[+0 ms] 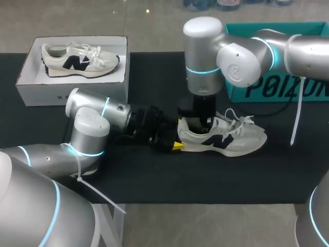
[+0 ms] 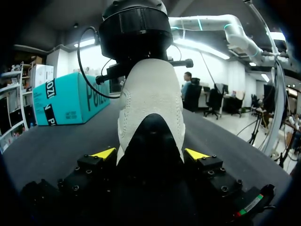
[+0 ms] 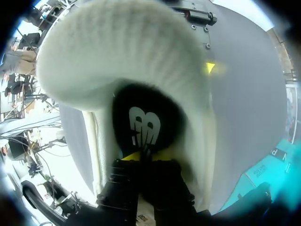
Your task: Take the shoe out of the shoebox, open the shoe tongue, remove and reinsert the insole, then place the shoe into the shoebox
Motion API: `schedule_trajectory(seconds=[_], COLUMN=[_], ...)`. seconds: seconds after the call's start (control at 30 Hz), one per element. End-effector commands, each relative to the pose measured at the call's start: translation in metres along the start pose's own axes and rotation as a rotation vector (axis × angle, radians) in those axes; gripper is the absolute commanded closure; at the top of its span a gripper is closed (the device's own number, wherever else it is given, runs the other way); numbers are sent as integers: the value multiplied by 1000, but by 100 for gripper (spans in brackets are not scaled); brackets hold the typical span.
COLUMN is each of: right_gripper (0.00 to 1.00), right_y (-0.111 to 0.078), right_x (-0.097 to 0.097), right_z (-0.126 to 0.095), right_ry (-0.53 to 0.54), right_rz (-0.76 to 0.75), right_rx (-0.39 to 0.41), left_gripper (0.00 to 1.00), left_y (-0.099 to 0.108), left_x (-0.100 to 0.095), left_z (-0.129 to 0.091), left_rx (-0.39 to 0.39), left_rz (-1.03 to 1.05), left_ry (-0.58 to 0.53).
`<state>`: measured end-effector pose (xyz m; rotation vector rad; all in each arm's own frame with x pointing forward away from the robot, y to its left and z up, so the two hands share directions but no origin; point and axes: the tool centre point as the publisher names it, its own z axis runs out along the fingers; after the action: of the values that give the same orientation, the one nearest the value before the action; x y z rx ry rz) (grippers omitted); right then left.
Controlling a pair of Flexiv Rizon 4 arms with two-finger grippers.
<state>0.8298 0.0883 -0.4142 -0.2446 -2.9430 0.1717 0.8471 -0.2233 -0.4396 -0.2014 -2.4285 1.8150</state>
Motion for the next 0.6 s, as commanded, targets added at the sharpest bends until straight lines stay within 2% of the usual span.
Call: schedule_trajectory(seconds=[0.03,0.2,0.6], right_gripper=[100,100,100], right_y=[-1,-3,-11], right_x=[7,9,15], right_z=[26,18,-6], right_ry=[12,31,64], right_rz=[-5,-19,-26], right_rx=[-11,-35,-25], left_gripper=[100,100,100], left_y=[4,4,4], left_x=[-3,-3,-3], left_z=[2,2,2], left_rx=[0,0,0], left_rz=[-1,-1,-1], left_ry=[-2,-2,-2])
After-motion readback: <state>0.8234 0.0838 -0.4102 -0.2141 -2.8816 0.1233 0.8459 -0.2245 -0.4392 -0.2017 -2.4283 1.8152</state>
